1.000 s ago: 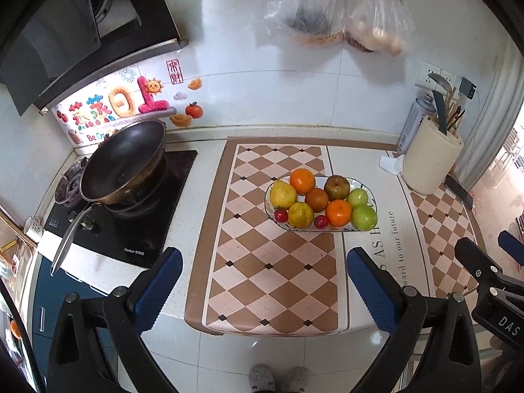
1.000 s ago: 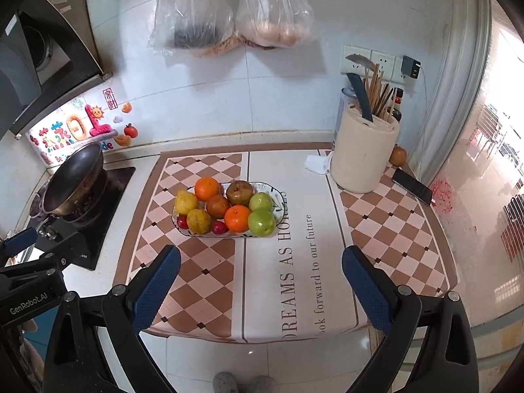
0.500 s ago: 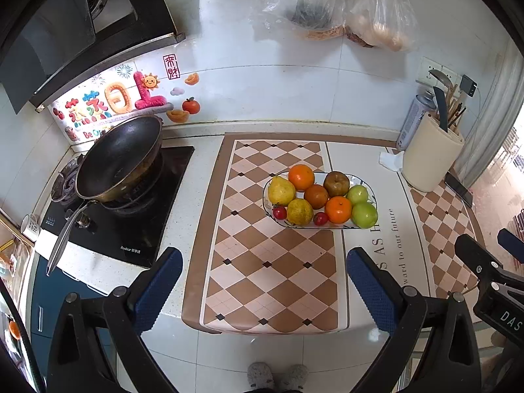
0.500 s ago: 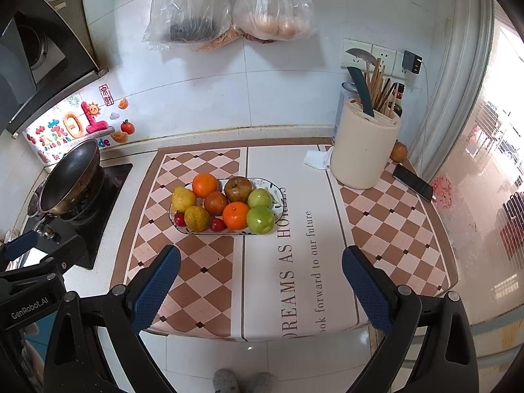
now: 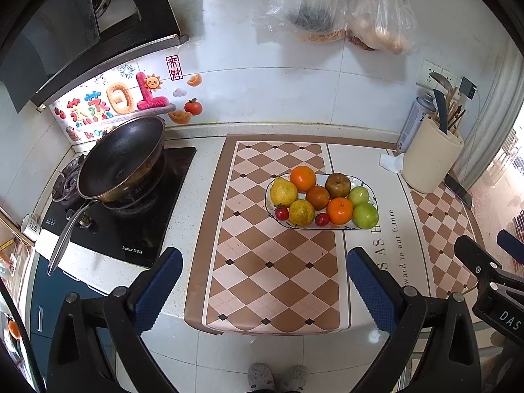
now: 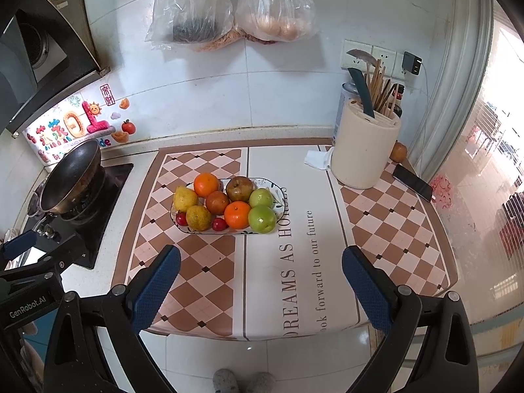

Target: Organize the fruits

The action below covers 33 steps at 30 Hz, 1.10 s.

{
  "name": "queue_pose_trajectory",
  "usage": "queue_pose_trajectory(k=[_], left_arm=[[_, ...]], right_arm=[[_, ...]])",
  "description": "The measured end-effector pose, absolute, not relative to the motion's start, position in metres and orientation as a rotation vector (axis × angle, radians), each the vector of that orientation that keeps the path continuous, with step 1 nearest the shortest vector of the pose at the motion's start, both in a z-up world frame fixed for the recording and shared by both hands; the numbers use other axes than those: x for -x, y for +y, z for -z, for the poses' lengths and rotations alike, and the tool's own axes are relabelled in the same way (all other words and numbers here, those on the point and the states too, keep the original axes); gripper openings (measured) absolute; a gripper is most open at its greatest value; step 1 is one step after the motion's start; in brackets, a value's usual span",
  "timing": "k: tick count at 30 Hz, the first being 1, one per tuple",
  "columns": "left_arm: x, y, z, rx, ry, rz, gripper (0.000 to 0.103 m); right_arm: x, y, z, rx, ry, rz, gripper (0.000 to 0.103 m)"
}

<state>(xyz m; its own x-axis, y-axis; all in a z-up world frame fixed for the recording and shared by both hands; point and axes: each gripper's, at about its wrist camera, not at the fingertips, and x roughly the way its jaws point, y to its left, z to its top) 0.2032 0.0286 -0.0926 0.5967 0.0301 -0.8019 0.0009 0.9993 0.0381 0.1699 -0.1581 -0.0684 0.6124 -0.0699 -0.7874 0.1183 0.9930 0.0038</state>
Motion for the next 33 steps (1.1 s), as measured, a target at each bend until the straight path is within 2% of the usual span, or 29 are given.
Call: queue_pose_trajectory(k=[33], left_arm=[[-0.1975,0.0319,0.0854,-0.036,0.910,-0.015,0.103]], right_arm=[[-0.1634,-0.1546,0.0632,-0.050,0.896,0.125,0.101]])
